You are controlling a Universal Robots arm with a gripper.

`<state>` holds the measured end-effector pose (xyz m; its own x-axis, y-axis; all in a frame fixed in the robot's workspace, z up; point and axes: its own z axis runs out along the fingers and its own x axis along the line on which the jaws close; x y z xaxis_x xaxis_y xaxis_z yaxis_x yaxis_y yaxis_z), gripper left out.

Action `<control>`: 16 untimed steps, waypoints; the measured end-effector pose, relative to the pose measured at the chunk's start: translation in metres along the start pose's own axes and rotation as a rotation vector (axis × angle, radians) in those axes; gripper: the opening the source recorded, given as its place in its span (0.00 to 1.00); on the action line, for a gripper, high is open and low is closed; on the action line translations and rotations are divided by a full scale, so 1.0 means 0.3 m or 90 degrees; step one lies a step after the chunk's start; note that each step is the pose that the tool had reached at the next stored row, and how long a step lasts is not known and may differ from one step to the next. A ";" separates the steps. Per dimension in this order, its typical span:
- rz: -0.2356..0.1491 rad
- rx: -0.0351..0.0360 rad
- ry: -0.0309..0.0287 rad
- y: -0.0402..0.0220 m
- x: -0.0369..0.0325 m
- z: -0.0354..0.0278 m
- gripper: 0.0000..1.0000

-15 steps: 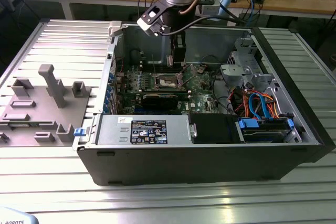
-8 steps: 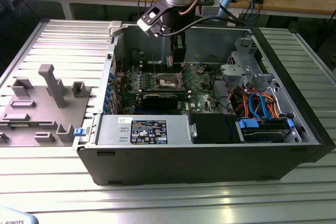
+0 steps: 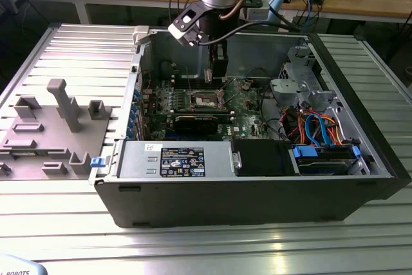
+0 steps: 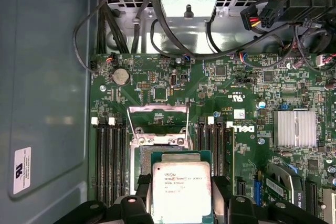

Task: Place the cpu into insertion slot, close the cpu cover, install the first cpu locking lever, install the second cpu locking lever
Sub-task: 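Place the cpu into insertion slot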

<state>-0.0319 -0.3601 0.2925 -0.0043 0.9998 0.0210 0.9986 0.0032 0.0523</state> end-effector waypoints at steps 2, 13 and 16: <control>0.000 0.0000 0.0000 0.000 0.000 0.001 0.54; 0.000 0.0000 0.0000 0.000 0.000 0.010 0.54; 0.000 0.0000 0.0000 -0.001 0.000 0.013 0.54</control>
<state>-0.0319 -0.3601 0.2887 -0.0043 0.9998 0.0210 0.9986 0.0032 0.0524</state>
